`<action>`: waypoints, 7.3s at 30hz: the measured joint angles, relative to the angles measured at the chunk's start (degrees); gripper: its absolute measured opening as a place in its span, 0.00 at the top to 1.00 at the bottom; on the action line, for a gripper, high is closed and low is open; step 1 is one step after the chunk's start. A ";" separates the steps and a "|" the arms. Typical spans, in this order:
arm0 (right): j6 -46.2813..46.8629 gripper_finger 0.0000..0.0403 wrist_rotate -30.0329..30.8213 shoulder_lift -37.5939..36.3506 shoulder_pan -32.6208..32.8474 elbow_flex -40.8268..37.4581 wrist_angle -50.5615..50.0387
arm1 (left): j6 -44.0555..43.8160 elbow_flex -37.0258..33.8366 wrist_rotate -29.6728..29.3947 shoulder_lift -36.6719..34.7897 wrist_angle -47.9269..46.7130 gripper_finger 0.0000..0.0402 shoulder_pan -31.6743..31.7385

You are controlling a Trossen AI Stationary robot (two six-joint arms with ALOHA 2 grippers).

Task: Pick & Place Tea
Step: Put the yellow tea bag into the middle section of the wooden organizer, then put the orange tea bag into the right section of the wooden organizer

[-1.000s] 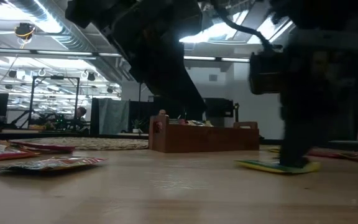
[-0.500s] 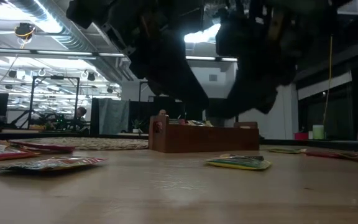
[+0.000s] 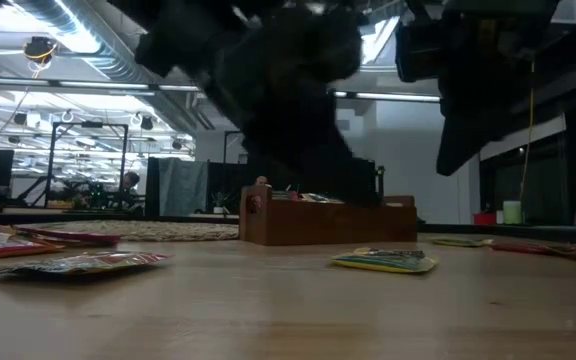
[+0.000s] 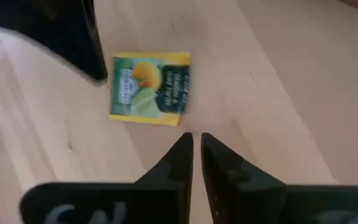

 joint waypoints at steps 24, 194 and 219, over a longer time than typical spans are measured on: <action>2.69 0.64 -3.85 4.71 -0.29 -0.02 1.92 | -1.43 3.12 1.28 6.69 -7.42 1.00 0.34; -20.33 0.75 0.03 2.46 -6.49 -6.43 35.18 | -3.88 -12.66 7.10 -23.48 -29.71 0.99 1.03; -27.75 0.75 -12.92 11.97 -3.81 2.03 38.67 | 1.17 -14.08 13.43 -13.27 -28.28 0.99 -3.57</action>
